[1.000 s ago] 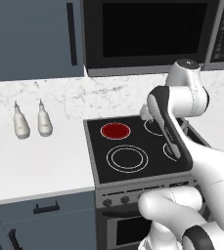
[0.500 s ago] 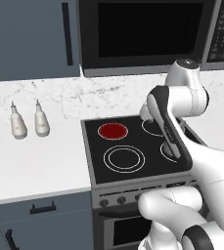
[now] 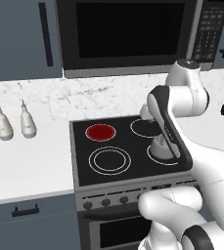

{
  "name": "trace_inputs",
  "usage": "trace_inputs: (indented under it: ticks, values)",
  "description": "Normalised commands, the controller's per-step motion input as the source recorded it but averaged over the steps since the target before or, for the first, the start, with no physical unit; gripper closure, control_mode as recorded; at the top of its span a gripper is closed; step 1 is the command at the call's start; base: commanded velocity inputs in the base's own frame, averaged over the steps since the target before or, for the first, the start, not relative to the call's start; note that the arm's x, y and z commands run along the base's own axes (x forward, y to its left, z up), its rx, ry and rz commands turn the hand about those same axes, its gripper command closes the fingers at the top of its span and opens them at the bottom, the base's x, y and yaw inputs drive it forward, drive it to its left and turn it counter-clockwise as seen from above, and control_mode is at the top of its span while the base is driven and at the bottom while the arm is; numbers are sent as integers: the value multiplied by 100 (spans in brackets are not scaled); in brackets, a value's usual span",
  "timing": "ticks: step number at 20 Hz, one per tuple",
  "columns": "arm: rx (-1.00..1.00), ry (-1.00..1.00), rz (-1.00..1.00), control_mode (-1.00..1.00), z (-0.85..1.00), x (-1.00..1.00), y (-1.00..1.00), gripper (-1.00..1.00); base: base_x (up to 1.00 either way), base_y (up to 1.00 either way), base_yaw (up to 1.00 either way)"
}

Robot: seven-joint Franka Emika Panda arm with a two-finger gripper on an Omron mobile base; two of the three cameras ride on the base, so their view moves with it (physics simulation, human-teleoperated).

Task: Turn off the rear left burner of the stove.

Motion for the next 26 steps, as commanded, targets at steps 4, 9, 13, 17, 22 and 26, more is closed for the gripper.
trace_inputs:
  ticks: [4,9,13,17,22,26]
  values:
    - [0,0,0,100,0,0,0,-100,0,-32,0]
    - [0,0,0,100,0,0,0,-100,0,-30,0]
    - [0,0,0,100,0,0,0,-100,0,-30,0]
    - [0,0,0,100,0,0,0,-100,0,-31,0]
    - [0,0,0,100,0,0,0,-100,0,-31,0]
    - [0,0,0,100,0,0,0,-100,-2,-30,0]
